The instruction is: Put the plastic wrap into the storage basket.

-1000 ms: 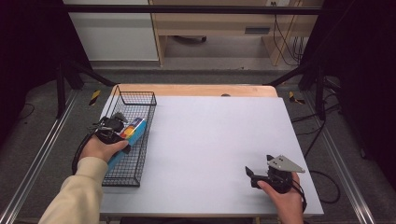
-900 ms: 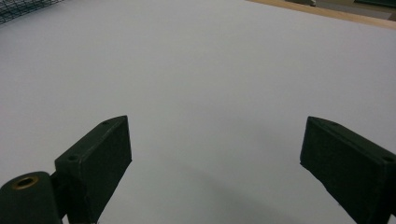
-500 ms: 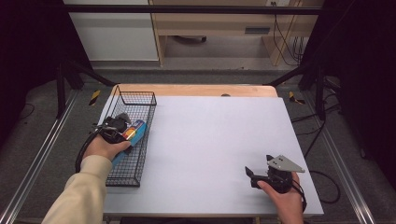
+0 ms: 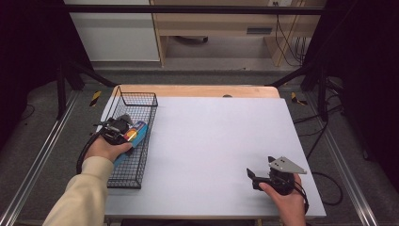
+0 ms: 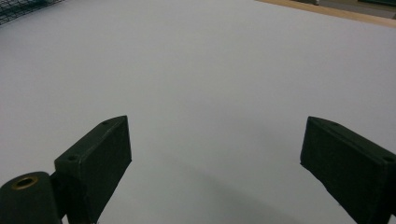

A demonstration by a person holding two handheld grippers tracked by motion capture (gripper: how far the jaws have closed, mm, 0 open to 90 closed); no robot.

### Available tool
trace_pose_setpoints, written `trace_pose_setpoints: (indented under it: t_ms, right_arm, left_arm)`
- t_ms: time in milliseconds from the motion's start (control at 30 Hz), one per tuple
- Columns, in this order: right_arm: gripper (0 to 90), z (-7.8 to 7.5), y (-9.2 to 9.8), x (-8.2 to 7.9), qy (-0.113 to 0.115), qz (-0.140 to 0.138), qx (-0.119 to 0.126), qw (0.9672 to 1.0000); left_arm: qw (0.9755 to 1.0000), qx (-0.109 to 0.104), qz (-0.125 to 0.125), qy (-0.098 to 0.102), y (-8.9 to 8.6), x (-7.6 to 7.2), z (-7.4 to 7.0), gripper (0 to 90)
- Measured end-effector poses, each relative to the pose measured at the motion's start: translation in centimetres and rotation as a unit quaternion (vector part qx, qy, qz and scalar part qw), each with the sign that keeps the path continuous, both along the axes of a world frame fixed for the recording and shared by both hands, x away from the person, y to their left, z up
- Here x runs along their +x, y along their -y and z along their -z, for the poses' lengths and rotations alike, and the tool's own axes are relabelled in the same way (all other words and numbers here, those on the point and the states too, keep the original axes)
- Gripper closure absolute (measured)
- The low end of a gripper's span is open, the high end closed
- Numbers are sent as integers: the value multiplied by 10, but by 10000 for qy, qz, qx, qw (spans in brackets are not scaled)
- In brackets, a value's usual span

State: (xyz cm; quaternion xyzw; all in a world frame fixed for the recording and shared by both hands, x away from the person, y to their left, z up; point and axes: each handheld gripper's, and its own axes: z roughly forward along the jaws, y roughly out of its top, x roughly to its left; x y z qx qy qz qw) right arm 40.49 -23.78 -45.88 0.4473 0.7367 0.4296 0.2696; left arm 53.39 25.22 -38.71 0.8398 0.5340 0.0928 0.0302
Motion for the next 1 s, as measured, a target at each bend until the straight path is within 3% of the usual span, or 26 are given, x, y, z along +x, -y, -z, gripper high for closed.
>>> trace_pose_setpoints:
  t_ms: [500,733,800,900,1000]
  right_arm:
    - [87,0,0,0,-36,-30,-2,10000]
    - [87,0,0,0,-22,-21,7,10000]
    - [85,0,0,0,-24,-22,6,10000]
    - [79,0,0,0,-37,-18,5,10000]
    - [70,0,0,0,-18,-1,-3,10000]
  left_arm:
    - [9998,114,105,133,3,-1,0,307]
    - [9984,106,132,540,4,-3,-5,226]
    - [9955,-99,162,932,4,-6,-11,212]
    - [9936,-216,98,1100,3,-8,-15,187]
    - [9905,-314,212,1318,5,-14,-19,155]
